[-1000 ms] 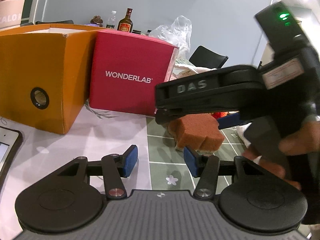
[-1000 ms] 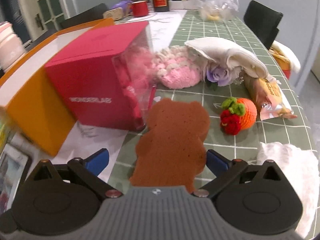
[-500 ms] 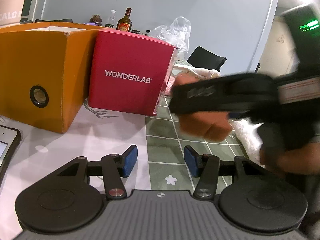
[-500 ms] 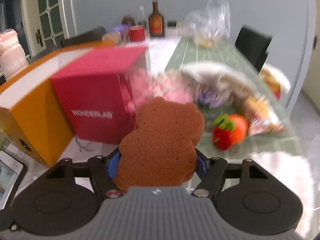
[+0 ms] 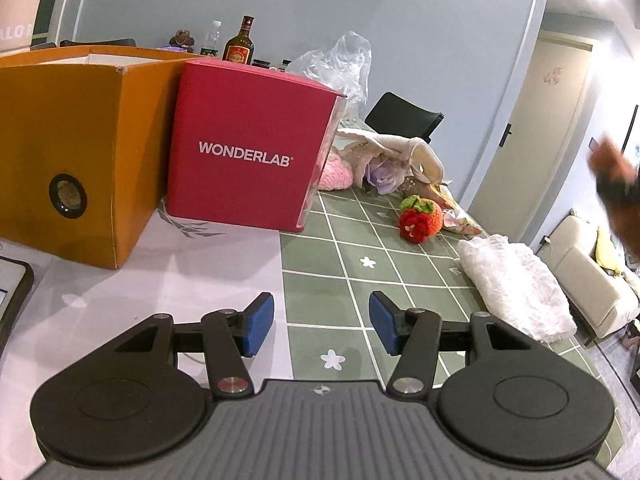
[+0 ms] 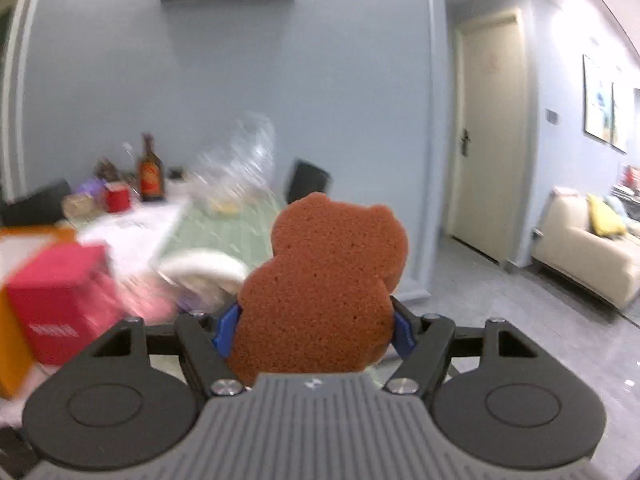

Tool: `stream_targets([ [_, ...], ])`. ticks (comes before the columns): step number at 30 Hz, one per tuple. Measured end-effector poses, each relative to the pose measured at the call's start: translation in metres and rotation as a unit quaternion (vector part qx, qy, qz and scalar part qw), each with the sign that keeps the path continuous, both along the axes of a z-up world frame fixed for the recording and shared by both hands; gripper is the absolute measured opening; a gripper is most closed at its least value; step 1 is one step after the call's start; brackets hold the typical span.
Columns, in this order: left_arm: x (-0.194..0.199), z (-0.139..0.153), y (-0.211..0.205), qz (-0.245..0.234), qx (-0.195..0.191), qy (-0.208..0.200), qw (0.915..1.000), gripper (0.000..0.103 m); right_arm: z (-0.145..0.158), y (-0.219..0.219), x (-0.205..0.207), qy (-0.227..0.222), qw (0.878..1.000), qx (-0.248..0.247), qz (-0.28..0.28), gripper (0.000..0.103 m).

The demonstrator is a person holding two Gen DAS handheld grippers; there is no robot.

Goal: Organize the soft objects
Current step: 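Grasp the white plastic-wrapped cloth with the left gripper while the right gripper holds the bear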

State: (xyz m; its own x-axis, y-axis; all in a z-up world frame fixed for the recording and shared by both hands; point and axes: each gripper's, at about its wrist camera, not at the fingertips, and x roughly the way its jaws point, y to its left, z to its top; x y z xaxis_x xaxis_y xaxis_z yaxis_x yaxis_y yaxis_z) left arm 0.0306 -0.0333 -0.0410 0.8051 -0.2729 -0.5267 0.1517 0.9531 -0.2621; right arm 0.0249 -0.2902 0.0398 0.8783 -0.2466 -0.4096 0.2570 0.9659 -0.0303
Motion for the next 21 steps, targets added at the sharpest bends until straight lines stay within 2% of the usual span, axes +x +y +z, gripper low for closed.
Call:
stream_targets([
  [2, -0.002, 0.001, 0.001, 0.0, -0.005, -0.009, 0.9999, 0.065, -0.011, -0.009, 0.006, 0.025, 1.0, -0.002, -0.01, 0.071],
  [5, -0.006, 0.002, 0.002, -0.021, -0.016, -0.028, 0.9992, 0.068, -0.028, -0.017, 0.023, 0.061, 0.998, -0.007, 0.003, 0.071],
  [8, -0.009, 0.004, -0.002, -0.031, -0.013, -0.041, 0.9986, 0.07, -0.04, -0.027, 0.045, 0.101, 0.994, 0.005, 0.028, 0.071],
  [10, -0.006, 0.004, -0.002, -0.037, -0.015, -0.034, 0.9986, 0.07, -0.048, -0.029, 0.059, 0.121, 0.991, 0.011, 0.056, 0.071],
  [14, -0.007, 0.003, -0.001, -0.036, -0.016, -0.035, 0.9986, 0.07, -0.067, -0.024, 0.083, 0.179, 0.978, 0.017, 0.106, 0.071],
  [16, -0.008, 0.003, -0.001, -0.038, -0.017, -0.037, 0.9984, 0.07, -0.072, -0.022, 0.09, 0.187, 0.975, 0.04, 0.115, 0.072],
  [21, -0.008, 0.003, 0.001, -0.038, -0.022, -0.036, 0.9984, 0.07, -0.07, -0.008, 0.073, 0.179, 0.974, 0.052, 0.129, 0.072],
])
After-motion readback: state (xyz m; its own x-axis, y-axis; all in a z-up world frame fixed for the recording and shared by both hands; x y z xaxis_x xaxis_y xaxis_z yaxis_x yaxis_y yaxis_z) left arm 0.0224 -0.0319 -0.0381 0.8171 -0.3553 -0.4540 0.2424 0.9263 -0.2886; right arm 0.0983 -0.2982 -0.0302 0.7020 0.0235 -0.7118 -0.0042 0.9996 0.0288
